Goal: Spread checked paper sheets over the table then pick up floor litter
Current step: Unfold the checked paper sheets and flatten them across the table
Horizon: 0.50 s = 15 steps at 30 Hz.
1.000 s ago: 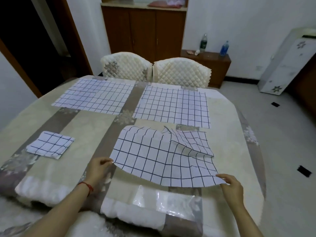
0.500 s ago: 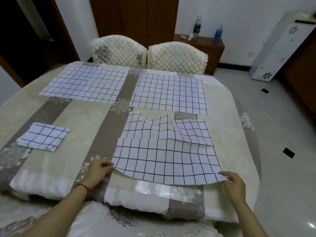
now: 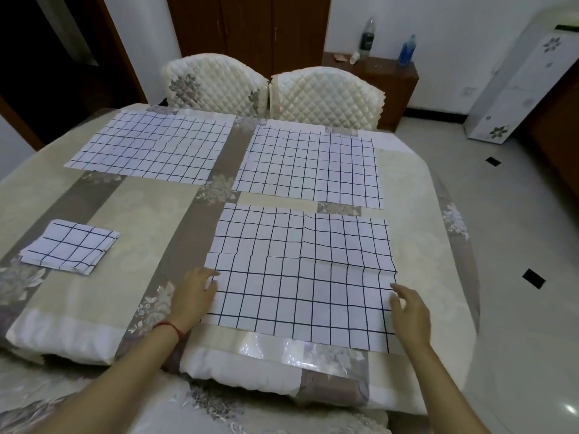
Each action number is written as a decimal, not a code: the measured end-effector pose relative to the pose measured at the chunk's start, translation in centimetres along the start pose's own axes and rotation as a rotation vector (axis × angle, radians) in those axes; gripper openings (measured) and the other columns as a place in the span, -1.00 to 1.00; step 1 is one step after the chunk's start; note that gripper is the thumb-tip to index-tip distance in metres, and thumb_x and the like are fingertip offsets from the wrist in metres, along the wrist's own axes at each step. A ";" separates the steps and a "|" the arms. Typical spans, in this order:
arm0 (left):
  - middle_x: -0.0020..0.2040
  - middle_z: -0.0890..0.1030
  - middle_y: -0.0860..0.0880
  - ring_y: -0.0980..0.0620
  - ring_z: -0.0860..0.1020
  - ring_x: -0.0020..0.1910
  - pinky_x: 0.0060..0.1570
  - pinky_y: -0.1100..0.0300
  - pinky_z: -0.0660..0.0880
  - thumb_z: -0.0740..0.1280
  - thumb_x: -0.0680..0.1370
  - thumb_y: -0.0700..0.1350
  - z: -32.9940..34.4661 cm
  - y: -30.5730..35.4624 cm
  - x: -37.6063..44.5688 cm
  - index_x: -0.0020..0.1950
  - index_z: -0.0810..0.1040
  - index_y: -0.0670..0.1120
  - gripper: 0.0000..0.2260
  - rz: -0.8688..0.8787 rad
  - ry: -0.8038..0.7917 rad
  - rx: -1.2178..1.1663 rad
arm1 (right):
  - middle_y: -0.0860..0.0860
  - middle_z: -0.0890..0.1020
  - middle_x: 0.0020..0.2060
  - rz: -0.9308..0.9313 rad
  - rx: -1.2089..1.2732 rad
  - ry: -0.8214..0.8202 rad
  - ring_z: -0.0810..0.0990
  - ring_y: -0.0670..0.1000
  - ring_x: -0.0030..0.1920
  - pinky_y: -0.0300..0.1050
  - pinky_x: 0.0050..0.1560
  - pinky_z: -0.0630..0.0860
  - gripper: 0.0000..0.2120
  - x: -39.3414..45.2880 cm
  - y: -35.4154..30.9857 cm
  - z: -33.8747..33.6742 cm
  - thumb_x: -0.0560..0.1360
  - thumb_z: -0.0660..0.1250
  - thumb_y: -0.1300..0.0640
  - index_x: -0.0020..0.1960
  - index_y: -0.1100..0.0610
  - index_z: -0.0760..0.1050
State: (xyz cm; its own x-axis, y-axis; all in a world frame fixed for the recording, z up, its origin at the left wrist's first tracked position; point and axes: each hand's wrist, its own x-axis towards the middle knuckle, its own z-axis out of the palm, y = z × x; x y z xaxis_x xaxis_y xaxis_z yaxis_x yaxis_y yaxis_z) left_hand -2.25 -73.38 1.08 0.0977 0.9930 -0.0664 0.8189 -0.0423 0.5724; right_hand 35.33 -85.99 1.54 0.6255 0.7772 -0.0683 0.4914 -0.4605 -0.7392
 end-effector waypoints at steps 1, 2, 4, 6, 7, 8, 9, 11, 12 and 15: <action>0.18 0.55 -0.24 -0.22 0.47 0.21 0.22 -0.01 0.36 0.28 0.51 -0.28 0.8 1.3 0.7 0.14 0.56 -0.23 -0.78 0.055 -0.021 0.011 | 0.13 0.54 0.21 -0.036 -0.009 -0.044 0.46 0.13 0.24 0.00 0.24 0.37 -0.73 0.4 -1.1 1.0 0.55 0.20 0.24 0.23 0.18 0.49; 0.23 0.53 -0.22 -0.19 0.44 0.26 0.27 -0.03 0.33 0.28 0.52 -0.25 1.7 2.6 1.4 0.18 0.55 -0.21 -0.76 0.096 -0.039 0.030 | 0.12 0.52 0.25 -0.078 -0.031 -0.087 0.43 0.11 0.28 -0.01 0.28 0.35 -0.71 0.9 -2.0 2.2 0.55 0.20 0.21 0.26 0.16 0.46; 0.26 0.52 -0.19 -0.15 0.45 0.29 0.25 -0.08 0.36 0.30 0.52 -0.22 3.6 5.0 2.7 0.20 0.55 -0.18 -0.74 0.190 -0.005 0.078 | 0.09 0.44 0.35 -0.176 -0.107 -0.167 0.34 0.08 0.38 -0.02 0.38 0.25 -0.66 2.0 -3.6 4.5 0.57 0.18 0.15 0.33 0.15 0.40; 0.27 0.52 -0.19 -0.16 0.46 0.29 0.21 -0.11 0.39 0.30 0.52 -0.21 5.5 6.7 4.0 0.21 0.53 -0.16 -0.73 0.291 0.028 0.155 | 0.06 0.33 0.43 -0.267 -0.215 -0.228 0.20 0.05 0.47 -0.05 0.45 0.09 -0.61 3.2 -4.7 6.7 0.59 0.14 0.09 0.41 0.11 0.30; 0.35 0.45 -0.16 -0.13 0.38 0.37 0.29 -0.10 0.32 0.24 0.55 -0.16 6.4 7.3 4.5 0.28 0.46 -0.12 -0.70 0.287 -0.022 0.198 | 0.05 0.27 0.46 -0.297 -0.276 -0.249 0.14 0.04 0.49 -0.05 0.47 0.02 -0.59 3.8 -5.0 7.7 0.60 0.11 0.06 0.43 0.10 0.25; 0.43 0.34 -0.10 -0.07 0.25 0.45 0.37 -0.09 0.20 0.16 0.59 -0.09 7.4 7.6 5.1 0.36 0.36 -0.08 -0.66 0.257 -0.094 0.240 | 0.04 0.20 0.49 -0.308 -0.343 -0.270 0.07 0.03 0.51 -0.03 0.49 -0.04 -0.57 4.4 -5.1 8.6 0.61 0.07 0.03 0.46 0.08 0.19; 0.49 0.23 -0.05 -0.03 0.14 0.49 0.42 -0.08 0.09 0.08 0.61 -0.03 8.3 7.4 5.6 0.42 0.26 -0.04 -0.62 0.224 -0.165 0.287 | 0.02 0.13 0.51 -0.298 -0.413 -0.296 0.00 0.02 0.52 0.00 0.50 -0.09 -0.54 4.8 -4.9 9.2 0.61 0.04 -0.01 0.48 0.06 0.13; 0.55 0.05 0.01 0.00 -0.01 0.53 0.46 -0.09 -0.05 -0.01 0.61 0.07 9.8 6.7 6.4 0.49 0.08 0.00 -0.55 0.187 -0.264 0.368 | 0.00 -0.03 0.54 -0.251 -0.525 -0.348 -0.14 0.02 0.53 0.03 0.51 -0.20 -0.48 5.2 -4.1 10.2 0.60 -0.04 -0.11 0.51 0.01 -0.01; 0.56 -0.04 0.02 0.00 -0.07 0.53 0.47 -0.10 -0.11 -0.06 0.61 0.12 10.2 6.4 6.6 0.51 0.00 0.01 -0.51 0.183 -0.295 0.404 | -0.01 -0.11 0.54 -0.233 -0.566 -0.365 -0.21 0.01 0.53 0.03 0.50 -0.24 -0.44 5.3 -3.5 10.5 0.59 -0.07 -0.17 0.52 0.00 -0.08; 0.54 -0.19 0.05 0.00 -0.18 0.53 0.46 -0.10 -0.22 -0.41 0.43 0.33 10.8 5.7 7.1 0.51 -0.16 0.04 -0.29 0.211 -0.300 0.443 | -0.02 -0.20 0.53 -0.223 -0.600 -0.330 -0.29 0.01 0.51 0.01 0.48 -0.32 -0.39 5.3 -2.4 11.0 0.55 -0.09 -0.25 0.51 -0.06 -0.16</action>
State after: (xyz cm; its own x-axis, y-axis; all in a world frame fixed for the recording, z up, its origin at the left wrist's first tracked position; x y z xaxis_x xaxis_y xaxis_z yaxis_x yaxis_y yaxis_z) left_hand 9.23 -67.81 -4.92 0.3876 0.8861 -0.2539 0.9168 -0.3421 0.2059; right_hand 30.81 -76.09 -4.39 0.3020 0.9256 -0.2280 0.8938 -0.3581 -0.2700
